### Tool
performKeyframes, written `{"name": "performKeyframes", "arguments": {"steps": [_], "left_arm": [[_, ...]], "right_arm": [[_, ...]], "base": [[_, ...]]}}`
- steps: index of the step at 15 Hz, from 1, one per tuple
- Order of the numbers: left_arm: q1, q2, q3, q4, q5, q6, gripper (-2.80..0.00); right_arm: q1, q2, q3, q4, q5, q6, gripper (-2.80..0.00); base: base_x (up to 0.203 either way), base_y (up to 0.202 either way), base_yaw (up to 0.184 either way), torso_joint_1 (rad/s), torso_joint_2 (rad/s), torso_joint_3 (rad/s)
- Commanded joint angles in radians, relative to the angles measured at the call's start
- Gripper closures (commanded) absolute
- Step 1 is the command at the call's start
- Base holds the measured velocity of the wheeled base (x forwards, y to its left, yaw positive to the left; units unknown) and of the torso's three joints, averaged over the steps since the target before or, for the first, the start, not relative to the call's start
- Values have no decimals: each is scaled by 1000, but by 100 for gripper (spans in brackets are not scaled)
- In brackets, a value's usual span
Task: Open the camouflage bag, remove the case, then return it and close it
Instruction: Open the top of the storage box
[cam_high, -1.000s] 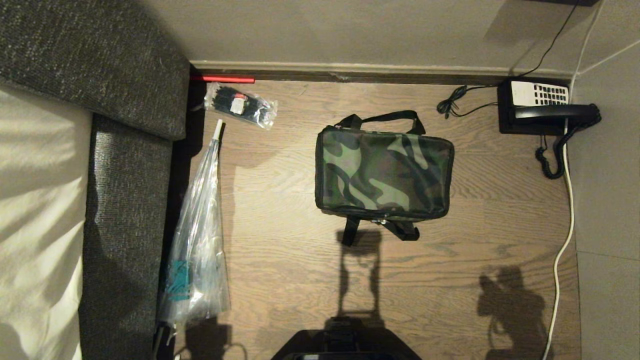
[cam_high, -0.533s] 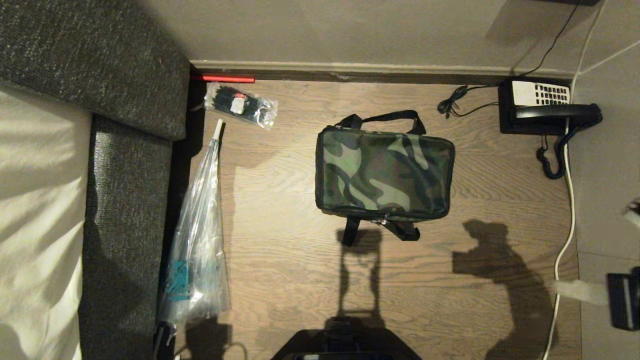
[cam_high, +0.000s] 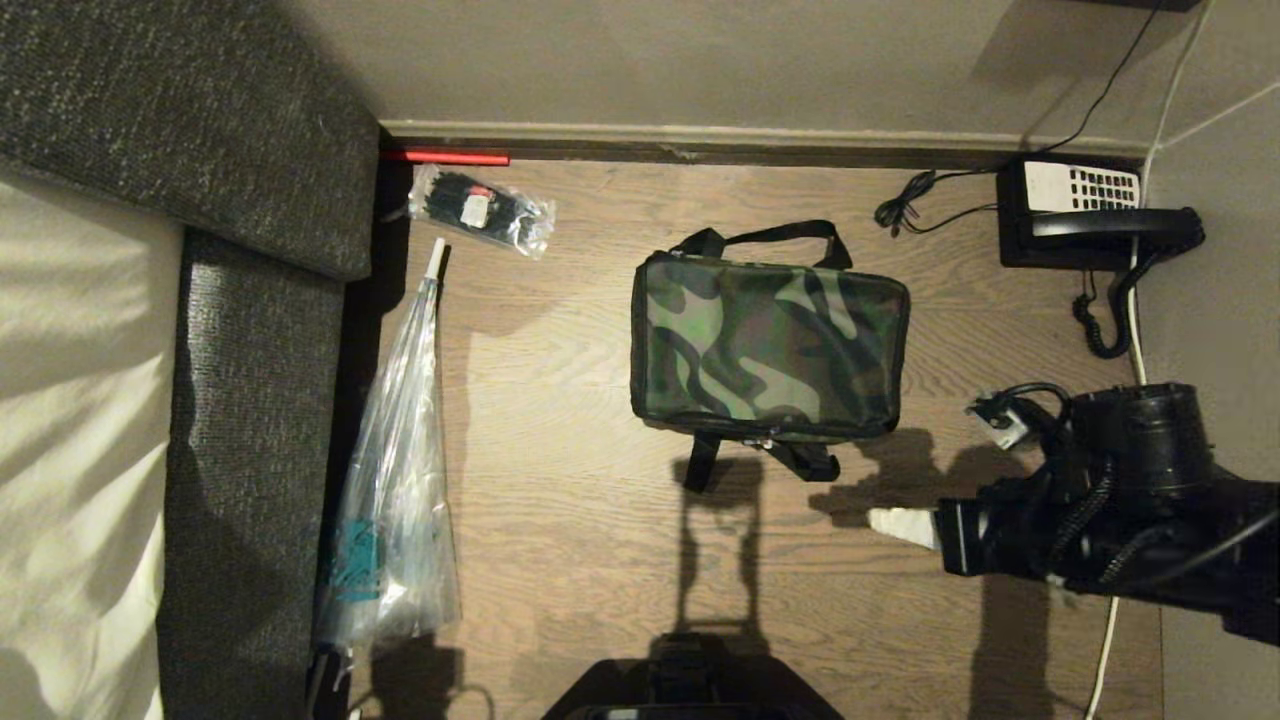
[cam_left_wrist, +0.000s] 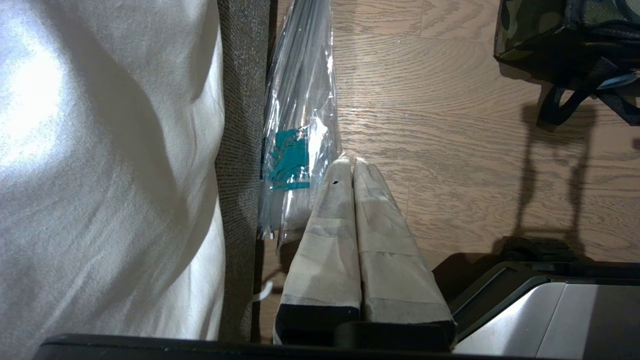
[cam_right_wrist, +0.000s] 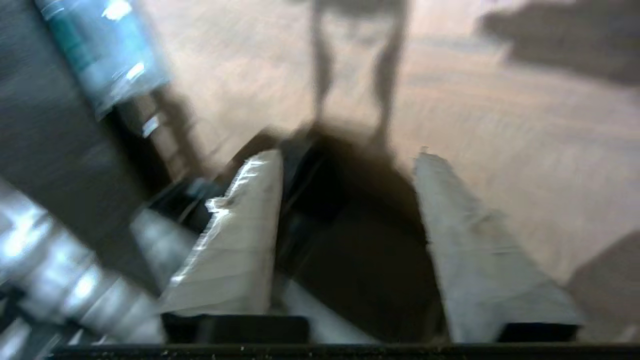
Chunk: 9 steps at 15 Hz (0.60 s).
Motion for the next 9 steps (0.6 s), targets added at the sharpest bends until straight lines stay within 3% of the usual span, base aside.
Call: {"name": "performKeyframes", "arguments": {"steps": [1,6,9], "left_arm": [[0,0,0,0,0,0,0],[0,0,0,0,0,0,0],[0,0,2,0,0,0,0]], "right_arm": [[29,117,-2,-155,-52,3,-280],[175,267,-8,-466,-92,23,-280],[238,358,-11,-560,-249,0,-280]], "base": [[0,0,0,0,0,0],[0,0,0,0,0,0],[0,0,0,0,0,0]]}}
